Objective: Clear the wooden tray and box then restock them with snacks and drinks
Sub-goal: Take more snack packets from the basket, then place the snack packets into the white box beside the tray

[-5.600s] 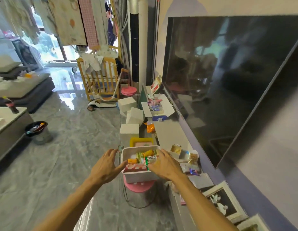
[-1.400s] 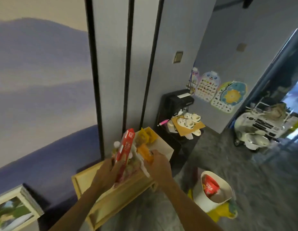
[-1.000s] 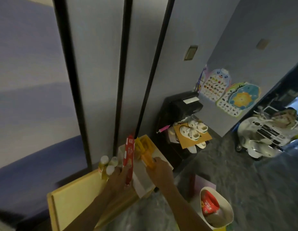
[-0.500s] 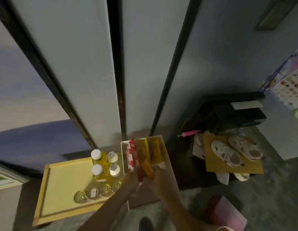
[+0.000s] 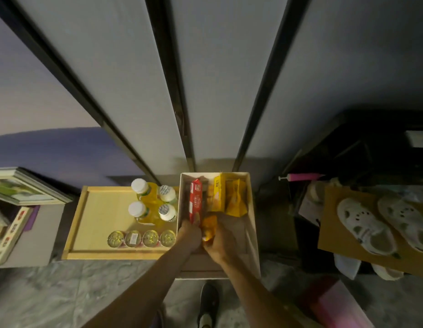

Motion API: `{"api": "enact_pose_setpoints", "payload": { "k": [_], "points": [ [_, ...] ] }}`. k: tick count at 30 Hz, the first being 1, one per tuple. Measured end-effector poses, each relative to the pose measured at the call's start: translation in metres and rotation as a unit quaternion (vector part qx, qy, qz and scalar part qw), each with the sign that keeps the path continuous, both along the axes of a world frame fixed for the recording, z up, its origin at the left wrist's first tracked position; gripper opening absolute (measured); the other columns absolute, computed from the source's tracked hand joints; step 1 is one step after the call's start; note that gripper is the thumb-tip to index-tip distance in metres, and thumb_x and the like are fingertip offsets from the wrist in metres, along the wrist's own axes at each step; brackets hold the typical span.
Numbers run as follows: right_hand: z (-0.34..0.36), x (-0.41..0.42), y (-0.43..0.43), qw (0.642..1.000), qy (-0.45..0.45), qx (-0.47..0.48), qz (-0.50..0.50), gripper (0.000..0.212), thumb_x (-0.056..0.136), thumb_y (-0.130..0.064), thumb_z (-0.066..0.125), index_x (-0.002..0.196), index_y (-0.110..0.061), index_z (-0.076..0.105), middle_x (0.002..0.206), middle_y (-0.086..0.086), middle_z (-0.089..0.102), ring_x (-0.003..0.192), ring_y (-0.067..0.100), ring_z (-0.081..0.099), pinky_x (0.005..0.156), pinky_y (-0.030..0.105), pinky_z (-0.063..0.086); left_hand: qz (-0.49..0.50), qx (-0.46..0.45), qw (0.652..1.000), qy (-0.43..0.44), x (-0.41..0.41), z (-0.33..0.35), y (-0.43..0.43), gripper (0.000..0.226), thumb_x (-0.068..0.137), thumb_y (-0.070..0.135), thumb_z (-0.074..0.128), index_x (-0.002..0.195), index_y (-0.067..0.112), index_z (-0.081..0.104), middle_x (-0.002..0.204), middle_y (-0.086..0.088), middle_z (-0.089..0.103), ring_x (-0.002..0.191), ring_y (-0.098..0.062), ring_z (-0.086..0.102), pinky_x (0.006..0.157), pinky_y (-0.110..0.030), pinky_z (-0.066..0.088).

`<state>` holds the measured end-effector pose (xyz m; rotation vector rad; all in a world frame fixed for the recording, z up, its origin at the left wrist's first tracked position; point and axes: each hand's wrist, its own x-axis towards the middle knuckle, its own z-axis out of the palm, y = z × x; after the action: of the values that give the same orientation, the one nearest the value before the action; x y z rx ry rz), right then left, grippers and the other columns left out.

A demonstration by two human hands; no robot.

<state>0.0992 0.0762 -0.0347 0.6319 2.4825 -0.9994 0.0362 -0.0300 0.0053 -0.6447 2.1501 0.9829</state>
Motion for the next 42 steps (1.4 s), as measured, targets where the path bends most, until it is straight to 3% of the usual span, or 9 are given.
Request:
{"api": "enact_pose_setpoints", "payload": {
  "k": [7, 11, 13, 16, 19, 24, 27, 32, 42],
  "points": [
    [0.021, 0.005, 0.009, 0.999, -0.024, -0.022, 0.039, 0.022, 0.094, -0.049, 0.072, 0.107, -0.038, 0.058, 0.098, -0.012, 0.069, 0.094, 0.013, 0.069, 0.094, 0.035, 0.059, -0.054, 0.01, 0.994, 0.096, 0.014, 0.034, -0.003, 0.033, 0.106, 0.024, 0.046, 0.139, 0.018, 0.05, 0.13, -0.018, 0.064, 0.117, -0.042, 0.062, 0.097, -0.045, 0.05],
    [0.052, 0.003, 0.012, 0.997, -0.017, 0.02, 0.071, 0.038, 0.097, -0.047, 0.071, 0.127, -0.027, 0.059, 0.109, -0.005, 0.072, 0.097, 0.015, 0.071, 0.089, 0.032, 0.061, -0.075, 0.056, 0.989, 0.115, 0.012, 0.047, -0.019, 0.03, 0.104, 0.039, 0.041, 0.132, 0.034, 0.051, 0.122, -0.01, 0.068, 0.103, -0.031, 0.066, 0.094, -0.047, 0.055],
    [0.068, 0.001, 0.011, 0.995, -0.016, 0.043, 0.092, 0.04, 0.096, -0.053, 0.068, 0.126, -0.029, 0.057, 0.108, -0.007, 0.071, 0.096, 0.013, 0.071, 0.088, 0.03, 0.06, -0.096, 0.078, 0.982, 0.145, 0.012, 0.07, -0.03, 0.031, 0.103, 0.043, 0.041, 0.133, 0.04, 0.051, 0.128, -0.003, 0.066, 0.111, -0.026, 0.066, 0.099, -0.046, 0.053],
    [0.104, -0.008, 0.01, 0.991, 0.028, 0.06, 0.113, 0.047, 0.09, -0.071, 0.058, 0.121, -0.036, 0.056, 0.108, -0.013, 0.07, 0.099, 0.012, 0.07, 0.089, 0.031, 0.059, -0.139, 0.067, 0.963, 0.222, 0.011, 0.114, -0.054, 0.042, 0.109, 0.031, 0.048, 0.151, 0.025, 0.047, 0.14, 0.006, 0.052, 0.133, -0.022, 0.053, 0.104, -0.033, 0.041],
    [0.158, -0.027, 0.002, 0.983, 0.093, 0.071, 0.14, 0.058, 0.088, -0.077, 0.047, 0.124, -0.034, 0.057, 0.115, -0.011, 0.07, 0.108, 0.016, 0.069, 0.087, 0.038, 0.06, -0.195, 0.027, 0.937, 0.29, 0.006, 0.157, -0.097, 0.055, 0.108, 0.047, 0.049, 0.156, 0.023, 0.04, 0.157, 0.0, 0.046, 0.141, -0.025, 0.047, 0.109, -0.037, 0.04],
    [0.267, -0.071, -0.027, 0.952, 0.184, 0.13, 0.205, 0.092, 0.088, -0.079, 0.049, 0.157, -0.019, 0.038, 0.161, 0.007, 0.044, 0.148, 0.026, 0.042, 0.116, 0.041, 0.043, -0.227, -0.083, 0.881, 0.408, -0.012, 0.233, -0.176, 0.075, 0.102, 0.069, 0.034, 0.157, 0.018, 0.039, 0.16, -0.006, 0.044, 0.143, -0.022, 0.044, 0.117, -0.04, 0.034],
    [0.31, -0.1, -0.053, 0.937, 0.203, 0.139, 0.25, 0.114, 0.08, -0.09, 0.037, 0.166, -0.017, 0.02, 0.174, 0.006, 0.021, 0.16, 0.025, 0.021, 0.126, 0.045, 0.03, -0.216, -0.162, 0.864, 0.425, -0.019, 0.271, -0.223, 0.09, 0.096, 0.083, 0.024, 0.164, 0.024, 0.023, 0.171, -0.003, 0.026, 0.156, -0.024, 0.027, 0.126, -0.048, 0.023],
    [0.366, -0.13, -0.125, 0.891, 0.277, 0.158, 0.325, 0.114, 0.084, -0.087, 0.045, 0.167, -0.013, 0.018, 0.173, 0.009, 0.023, 0.159, 0.026, 0.024, 0.125, 0.043, 0.032, -0.164, -0.225, 0.856, 0.435, -0.006, 0.318, -0.31, 0.107, 0.088, 0.093, 0.018, 0.167, 0.023, 0.007, 0.176, -0.003, 0.01, 0.161, -0.022, 0.01, 0.131, -0.05, 0.01],
    [0.404, -0.11, -0.352, 0.822, 0.324, 0.11, 0.454, 0.104, 0.091, -0.079, 0.052, 0.167, -0.018, 0.016, 0.173, 0.006, 0.023, 0.156, 0.026, 0.029, 0.12, 0.041, 0.038, 0.01, -0.319, 0.853, 0.413, 0.102, 0.347, -0.511, 0.093, 0.09, 0.09, 0.027, 0.16, 0.029, 0.028, 0.168, -0.002, 0.03, 0.154, -0.025, 0.03, 0.129, -0.052, 0.02]
  ]
}}
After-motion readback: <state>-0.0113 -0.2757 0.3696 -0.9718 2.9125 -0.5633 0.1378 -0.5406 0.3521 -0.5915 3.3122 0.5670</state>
